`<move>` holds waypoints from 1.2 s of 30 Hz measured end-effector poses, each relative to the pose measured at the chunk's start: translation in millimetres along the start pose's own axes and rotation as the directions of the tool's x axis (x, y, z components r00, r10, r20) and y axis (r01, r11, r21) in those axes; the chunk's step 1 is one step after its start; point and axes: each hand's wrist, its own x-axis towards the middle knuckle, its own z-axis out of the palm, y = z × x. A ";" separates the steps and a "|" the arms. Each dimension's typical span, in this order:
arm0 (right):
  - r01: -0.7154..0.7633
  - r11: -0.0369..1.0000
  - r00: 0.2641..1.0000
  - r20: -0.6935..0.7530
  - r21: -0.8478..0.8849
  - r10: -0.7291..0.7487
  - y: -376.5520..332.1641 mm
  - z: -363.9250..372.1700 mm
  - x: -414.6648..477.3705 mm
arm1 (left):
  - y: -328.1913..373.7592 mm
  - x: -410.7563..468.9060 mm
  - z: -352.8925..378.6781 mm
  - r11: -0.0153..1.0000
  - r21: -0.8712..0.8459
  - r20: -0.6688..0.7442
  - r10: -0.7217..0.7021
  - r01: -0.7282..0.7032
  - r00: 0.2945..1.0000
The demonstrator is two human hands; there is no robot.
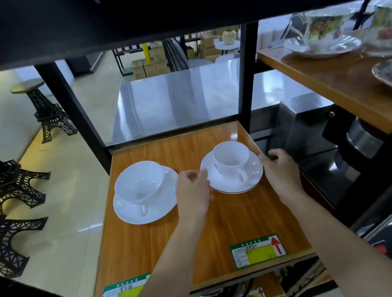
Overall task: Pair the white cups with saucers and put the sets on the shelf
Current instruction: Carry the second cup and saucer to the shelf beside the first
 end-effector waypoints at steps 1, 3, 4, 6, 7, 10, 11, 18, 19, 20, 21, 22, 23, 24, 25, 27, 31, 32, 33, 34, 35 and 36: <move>-0.025 0.999 0.999 0.040 -0.032 0.026 2.5 0.4 1.5 | -6.4 -1.5 0.4 1.000 0.002 0.017 -0.023 0.023 1.000; -0.070 0.994 0.990 0.119 -0.079 0.079 5.4 2.6 2.3 | -16.2 -3.6 2.8 0.995 -0.019 0.084 -0.099 0.101 0.992; -0.077 0.992 0.983 0.158 -0.100 0.092 6.1 4.3 1.9 | -19.4 -3.4 4.3 0.991 -0.034 0.106 -0.126 0.130 0.986; -0.055 0.992 0.974 0.211 -0.110 0.077 6.7 7.3 0.9 | -23.0 -1.9 7.1 0.987 -0.055 0.121 -0.141 0.148 0.983; -0.044 0.993 0.973 0.223 -0.105 0.067 6.8 8.4 0.7 | -24.9 -0.7 8.3 0.988 -0.058 0.121 -0.136 0.144 0.983; -0.045 0.994 0.974 0.218 -0.102 0.066 7.5 9.1 0.3 | -28.8 2.3 11.2 0.991 -0.041 0.114 -0.125 0.130 0.986; -0.044 0.994 0.974 0.219 -0.099 0.065 8.2 9.1 0.4 | -29.3 3.2 12.6 0.992 -0.033 0.108 -0.120 0.124 0.987; -0.060 0.996 0.977 0.202 -0.065 0.072 11.8 7.3 2.8 | -31.4 3.3 19.7 0.997 -0.002 0.102 -0.074 0.074 0.992; -0.067 0.996 0.977 0.197 -0.055 0.077 12.5 7.2 3.7 | -31.6 2.9 19.9 0.998 -0.002 0.101 -0.069 0.070 0.992; -0.072 0.996 0.978 0.194 -0.043 0.079 13.6 7.4 4.7 | -31.8 2.8 20.4 0.998 -0.001 0.099 -0.064 0.065 0.993; -0.074 0.997 0.979 0.191 -0.030 0.079 14.8 7.6 5.6 | -32.3 2.9 21.0 0.998 0.002 0.096 -0.058 0.059 0.994; -0.076 0.997 0.979 0.187 -0.016 0.077 16.3 8.0 6.6 | -32.9 3.3 21.6 0.999 0.008 0.093 -0.053 0.052 0.994; -0.078 0.997 0.980 0.184 -0.003 0.077 17.9 8.4 7.7 | -33.6 3.7 22.3 0.999 0.015 0.092 -0.047 0.046 0.995; -0.081 0.997 0.980 0.184 0.005 0.079 19.2 9.0 8.7 | -34.0 4.2 22.8 0.999 0.022 0.091 -0.041 0.039 0.995; -0.084 0.996 0.980 0.181 0.010 0.081 20.5 9.6 9.7 | -34.4 4.7 23.0 0.999 0.030 0.091 -0.036 0.033 0.995; -0.088 0.996 0.982 0.170 0.019 0.084 22.5 10.4 11.0 | -34.7 5.4 23.5 0.999 0.047 0.092 -0.025 0.021 0.995; -0.086 0.996 0.984 0.161 0.017 0.082 23.7 10.2 11.8 | -35.0 6.5 24.4 0.996 0.085 0.086 -0.010 0.003 0.996; -0.088 0.996 0.983 0.162 0.007 0.086 23.0 9.9 11.3 | -35.1 7.3 24.1 0.996 0.090 0.084 -0.013 0.005 0.996; -0.087 0.996 0.983 0.161 0.003 0.085 22.8 9.9 11.2 | -35.0 7.7 23.7 0.996 0.093 0.085 -0.017 0.009 0.996; -0.088 0.996 0.983 0.160 0.000 0.086 22.3 9.6 10.6 | -34.6 7.8 23.2 0.995 0.097 0.086 -0.022 0.014 0.996; -0.086 0.996 0.983 0.160 -0.004 0.086 22.3 9.4 10.4 | -34.3 7.8 22.6 0.995 0.102 0.088 -0.025 0.016 0.996; -0.087 0.996 0.983 0.161 -0.003 0.087 21.9 9.1 9.9 | -33.4 6.9 22.1 0.994 0.107 0.092 -0.029 0.020 0.995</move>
